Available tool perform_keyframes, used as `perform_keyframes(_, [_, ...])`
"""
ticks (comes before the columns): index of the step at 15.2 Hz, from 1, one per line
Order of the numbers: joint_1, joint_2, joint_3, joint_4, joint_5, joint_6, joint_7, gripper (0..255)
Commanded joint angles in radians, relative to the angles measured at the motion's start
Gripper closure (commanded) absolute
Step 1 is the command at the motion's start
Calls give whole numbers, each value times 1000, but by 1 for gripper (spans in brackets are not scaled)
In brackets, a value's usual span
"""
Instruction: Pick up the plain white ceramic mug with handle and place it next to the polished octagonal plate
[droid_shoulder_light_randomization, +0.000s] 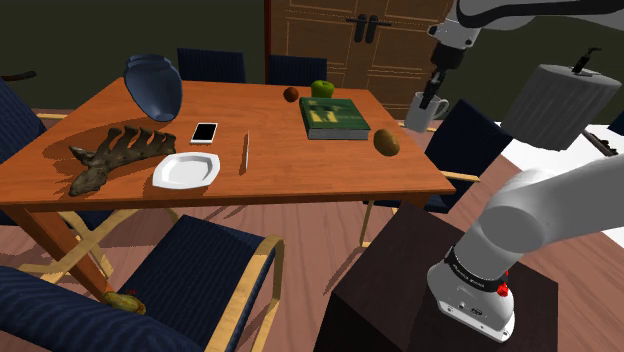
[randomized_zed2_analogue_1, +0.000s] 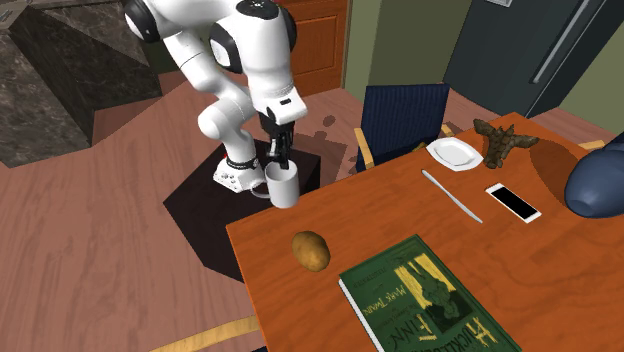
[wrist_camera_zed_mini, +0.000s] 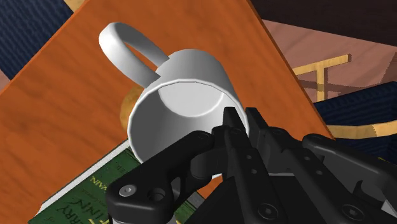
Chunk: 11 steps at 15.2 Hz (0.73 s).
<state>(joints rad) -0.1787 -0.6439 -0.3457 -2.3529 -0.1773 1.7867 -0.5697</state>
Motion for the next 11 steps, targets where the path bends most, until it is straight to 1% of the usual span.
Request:
perform_keyframes(1, [17, 9, 34, -3, 20, 9, 43, 255])
perform_keyframes(6, [70, 64, 123, 21, 76, 32, 154, 255])
perform_keyframes(11, [120, 144, 204, 73, 124, 56, 259, 255])
